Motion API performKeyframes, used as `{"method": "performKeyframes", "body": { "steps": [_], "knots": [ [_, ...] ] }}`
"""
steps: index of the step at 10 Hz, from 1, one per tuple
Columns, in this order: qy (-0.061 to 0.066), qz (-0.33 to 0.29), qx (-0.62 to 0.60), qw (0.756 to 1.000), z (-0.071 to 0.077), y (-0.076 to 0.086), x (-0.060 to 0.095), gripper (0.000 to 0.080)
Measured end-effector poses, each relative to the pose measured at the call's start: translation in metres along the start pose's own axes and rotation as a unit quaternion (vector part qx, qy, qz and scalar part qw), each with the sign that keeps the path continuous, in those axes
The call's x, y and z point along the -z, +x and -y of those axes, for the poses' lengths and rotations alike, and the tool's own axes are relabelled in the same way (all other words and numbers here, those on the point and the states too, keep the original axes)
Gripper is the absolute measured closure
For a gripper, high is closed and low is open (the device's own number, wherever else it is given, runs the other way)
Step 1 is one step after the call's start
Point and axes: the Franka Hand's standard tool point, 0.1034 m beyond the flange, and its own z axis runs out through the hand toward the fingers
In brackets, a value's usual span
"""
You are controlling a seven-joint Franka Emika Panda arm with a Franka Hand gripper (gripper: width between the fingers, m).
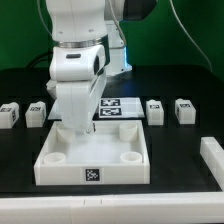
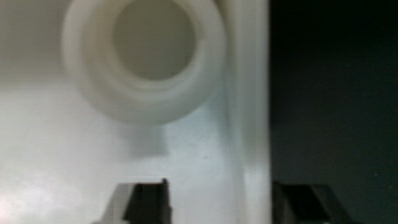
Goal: Assemble one leg
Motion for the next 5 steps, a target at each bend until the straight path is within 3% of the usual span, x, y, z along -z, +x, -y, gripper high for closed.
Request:
{"method": "performKeyframes", "body": {
  "steps": [1, 2, 5],
  "knots": [
    [0.0, 0.0, 0.001, 1.0, 0.0001, -0.0001, 0.0, 0.0549],
    [0.0, 0.0, 0.001, 1.0, 0.0, 0.0, 0.0, 0.0736],
    [0.0, 0.001, 0.0, 1.0, -0.0003, -0.001, 0.0001, 0.0742]
  ]
}}
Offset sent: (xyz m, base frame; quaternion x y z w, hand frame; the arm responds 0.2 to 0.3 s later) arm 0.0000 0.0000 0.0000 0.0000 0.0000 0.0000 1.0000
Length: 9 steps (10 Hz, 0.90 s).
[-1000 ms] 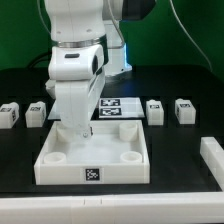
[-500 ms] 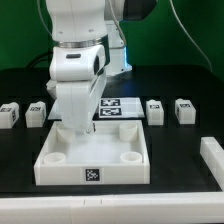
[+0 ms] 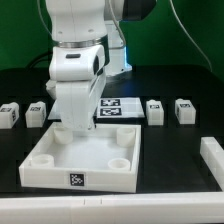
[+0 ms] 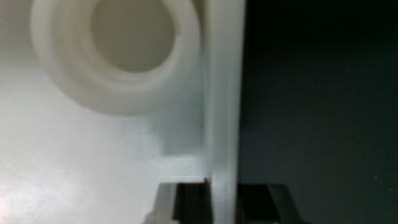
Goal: Assemble one leg
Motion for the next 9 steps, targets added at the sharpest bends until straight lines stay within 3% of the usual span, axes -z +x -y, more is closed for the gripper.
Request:
{"method": "performKeyframes", "body": {
  "steps": [6, 7, 8, 9],
  "knots": [
    [0.0, 0.0, 0.001, 1.0, 0.0, 0.002, 0.0, 0.0742],
    [-0.004, -0.002, 0.023, 1.0, -0.001, 0.018, -0.001, 0.0742],
    [-0.008, -0.008, 0.061, 0.998, -0.003, 0.045, -0.002, 0.0742],
    [-0.01, -0.015, 0.085, 0.996, -0.004, 0.059, -0.003, 0.0742]
  ]
}}
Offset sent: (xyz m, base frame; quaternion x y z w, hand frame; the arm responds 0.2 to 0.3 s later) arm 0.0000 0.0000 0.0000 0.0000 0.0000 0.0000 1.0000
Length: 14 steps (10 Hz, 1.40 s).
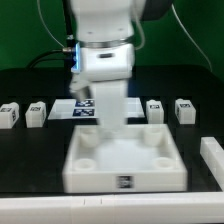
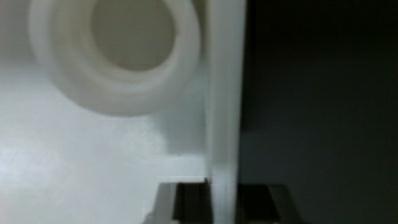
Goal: Assemble one leg
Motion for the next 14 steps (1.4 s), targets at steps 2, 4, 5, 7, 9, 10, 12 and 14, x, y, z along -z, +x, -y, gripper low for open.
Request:
{"method": "performKeyframes", "body": {
  "steps": [2, 4, 5, 7, 9, 10, 12, 14],
  "knots": [
    [0.0, 0.0, -0.011, 1.0, 0.0, -0.006, 0.0, 0.0742],
    [0.0, 0.0, -0.011, 1.0, 0.0, -0.006, 0.0, 0.0742],
    [0.0, 0.0, -0.011, 1.0, 0.0, -0.006, 0.0, 0.0742],
    [-0.005, -0.001, -0.003, 1.0, -0.015, 0.007, 0.0, 0.0742],
    [-0.018, -0.011, 0.012, 1.0, -0.04, 0.032, -0.002, 0.0742],
    [-0.021, -0.013, 0.0, 1.0, -0.044, 0.035, -0.002, 0.0741],
    [-0.022, -0.003, -0.005, 1.0, -0.045, 0.036, -0.002, 0.0741],
    [-0.023, -0.004, -0.004, 1.0, -0.044, 0.035, -0.002, 0.0741]
  ]
}}
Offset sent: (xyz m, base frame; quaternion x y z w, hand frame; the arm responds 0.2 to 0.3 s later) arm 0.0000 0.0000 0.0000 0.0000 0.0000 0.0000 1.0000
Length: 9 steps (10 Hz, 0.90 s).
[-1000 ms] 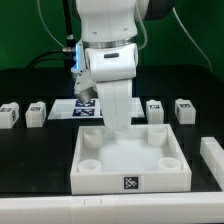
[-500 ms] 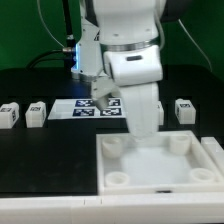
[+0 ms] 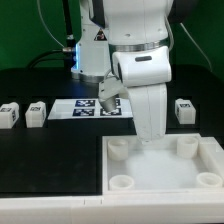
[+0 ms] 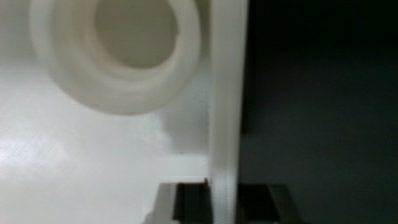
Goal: Assemble one leg
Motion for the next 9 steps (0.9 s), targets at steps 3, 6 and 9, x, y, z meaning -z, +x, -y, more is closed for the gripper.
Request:
{"method": "performKeyframes", "body": {
  "steps": [3, 6, 9],
  "knots": [
    [0.001, 0.0, -0.001, 1.0, 0.0004, -0.0008, -0.0007, 0.0432],
    [0.001, 0.0, -0.001, 1.0, 0.0005, -0.0009, -0.0008, 0.0181],
    [0.001, 0.0, -0.001, 1.0, 0.0005, -0.0011, -0.0008, 0.0151]
  ]
}}
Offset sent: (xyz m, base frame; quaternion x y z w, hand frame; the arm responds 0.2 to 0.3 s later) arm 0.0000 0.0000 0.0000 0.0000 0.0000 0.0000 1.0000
